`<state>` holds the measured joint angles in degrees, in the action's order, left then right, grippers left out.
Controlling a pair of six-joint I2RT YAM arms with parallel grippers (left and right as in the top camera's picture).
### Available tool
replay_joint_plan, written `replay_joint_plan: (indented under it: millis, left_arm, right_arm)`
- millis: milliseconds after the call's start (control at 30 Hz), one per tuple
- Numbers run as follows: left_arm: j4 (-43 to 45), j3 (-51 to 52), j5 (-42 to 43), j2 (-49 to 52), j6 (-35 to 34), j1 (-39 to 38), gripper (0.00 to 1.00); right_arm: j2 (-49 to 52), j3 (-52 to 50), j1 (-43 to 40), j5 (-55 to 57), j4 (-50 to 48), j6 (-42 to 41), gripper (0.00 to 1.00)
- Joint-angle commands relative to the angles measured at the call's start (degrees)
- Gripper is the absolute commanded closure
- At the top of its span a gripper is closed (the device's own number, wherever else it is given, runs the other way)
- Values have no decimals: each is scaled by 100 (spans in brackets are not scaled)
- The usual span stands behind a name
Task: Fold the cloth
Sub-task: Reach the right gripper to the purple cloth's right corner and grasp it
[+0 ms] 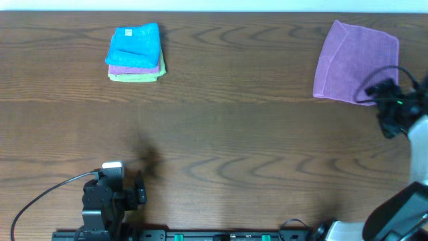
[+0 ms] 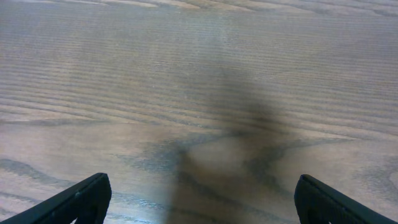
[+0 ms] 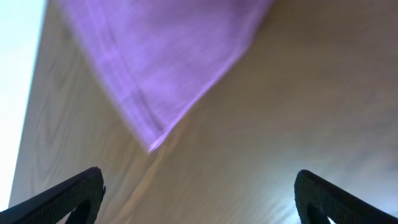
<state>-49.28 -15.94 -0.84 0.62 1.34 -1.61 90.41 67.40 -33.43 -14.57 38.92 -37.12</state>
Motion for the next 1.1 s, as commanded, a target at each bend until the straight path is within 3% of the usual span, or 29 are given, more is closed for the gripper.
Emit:
replay_joint_plan:
  millis: [0,167,367,467,600,767,1067]
  left_arm:
    - [-210,251,-63,-35,17,9,5]
    - [-210,251,-63,-35,17,9,5]
    - [-210,251,-63,-35,17,9,5]
    - [-210,251,-63,-35,17,9,5]
    - [-210,251,-63,-35,17,9,5]
    - [-210,251,-63,-35,17,9,5]
    - [-210,251,-63,-35,17,9,5]
  right_arm:
    - [361,96,-551,-28,-105,83,5]
    - [1281,101,-1071,-1023,-817,310,14]
    - [2175,382,-1115,-1980,-1578,310,19]
    - [2435,612,-1040,-1974,-1652,345,21]
    - [2531,809,-992,-1849,-1910,376,38]
    - [2533,911,-981,-1432,-1899,328,48]
    - [2544,909,-656,-573,-1554,35,50]
